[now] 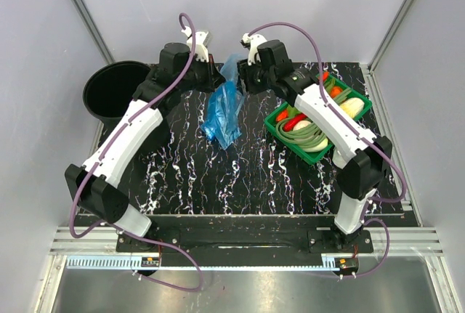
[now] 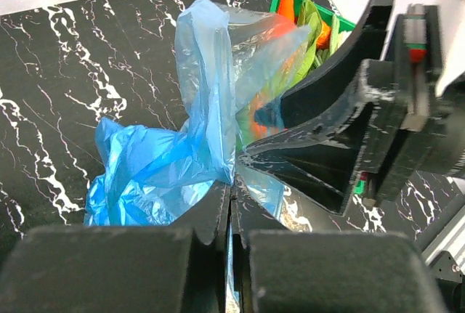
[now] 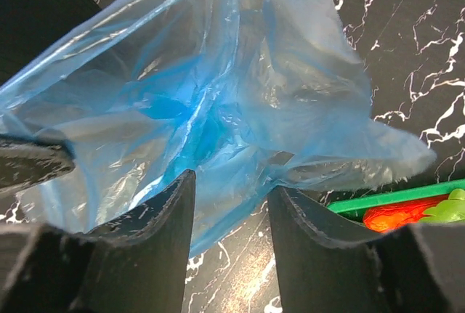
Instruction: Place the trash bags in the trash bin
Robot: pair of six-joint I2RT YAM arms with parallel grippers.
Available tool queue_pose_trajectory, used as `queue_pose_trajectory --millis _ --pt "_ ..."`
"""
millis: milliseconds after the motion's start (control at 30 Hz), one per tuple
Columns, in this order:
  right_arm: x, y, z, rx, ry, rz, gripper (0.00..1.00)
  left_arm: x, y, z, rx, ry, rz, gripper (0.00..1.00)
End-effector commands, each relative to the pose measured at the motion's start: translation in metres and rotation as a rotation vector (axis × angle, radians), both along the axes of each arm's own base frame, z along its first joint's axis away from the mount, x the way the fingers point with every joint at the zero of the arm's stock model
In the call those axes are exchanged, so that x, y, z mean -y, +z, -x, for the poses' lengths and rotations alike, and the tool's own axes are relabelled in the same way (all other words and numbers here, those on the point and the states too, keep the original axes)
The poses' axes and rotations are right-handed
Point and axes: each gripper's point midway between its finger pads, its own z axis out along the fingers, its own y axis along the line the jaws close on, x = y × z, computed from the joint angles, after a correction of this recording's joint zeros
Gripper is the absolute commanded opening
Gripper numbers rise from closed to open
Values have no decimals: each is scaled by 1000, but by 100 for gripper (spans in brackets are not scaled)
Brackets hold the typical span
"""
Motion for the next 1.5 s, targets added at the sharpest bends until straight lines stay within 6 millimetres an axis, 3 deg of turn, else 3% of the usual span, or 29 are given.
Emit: queue_pose_trajectory --millis 0,100,167,333,500,767,867,967,1133,1233,1300,1367,1400,1433,1467 --pt "-9 11 -9 54 5 -19 43 4 28 9 80 -35 46 0" --pt "-1 10 -15 90 -7 30 14 1 32 11 100 -37 36 0" --pt "11 16 -22 126 -52 63 0 -5 36 11 127 -32 20 0" --pt "66 57 -43 266 -174 160 0 -37 44 5 179 -4 -25 0" --pt "122 123 -55 414 -299 214 0 -70 62 -2 257 27 -104 0" --pt "152 190 -52 583 -390 305 0 -89 110 -4 410 37 -162 0" --pt "152 203 -51 612 -389 300 0 -93 123 -11 431 53 -161 0" --pt "140 228 -45 656 -347 221 0 -81 149 -15 492 12 -104 0" --pt "107 308 -11 861 -222 98 0 -62 246 2 697 -85 15 0" --pt "93 352 18 1021 -148 57 0 -60 305 29 901 -127 43 0" --pt "89 374 35 1093 -114 13 0 -60 329 55 1027 -164 42 0" --pt "91 382 47 1103 -97 -21 0 -54 334 83 1067 -248 38 0" --pt "91 377 50 1076 -84 -18 0 -50 327 94 1054 -297 31 0" --pt "89 366 52 1023 -65 -19 0 -41 301 96 990 -360 9 0" --pt "80 333 46 921 -17 8 0 -32 271 98 941 -413 -34 0"
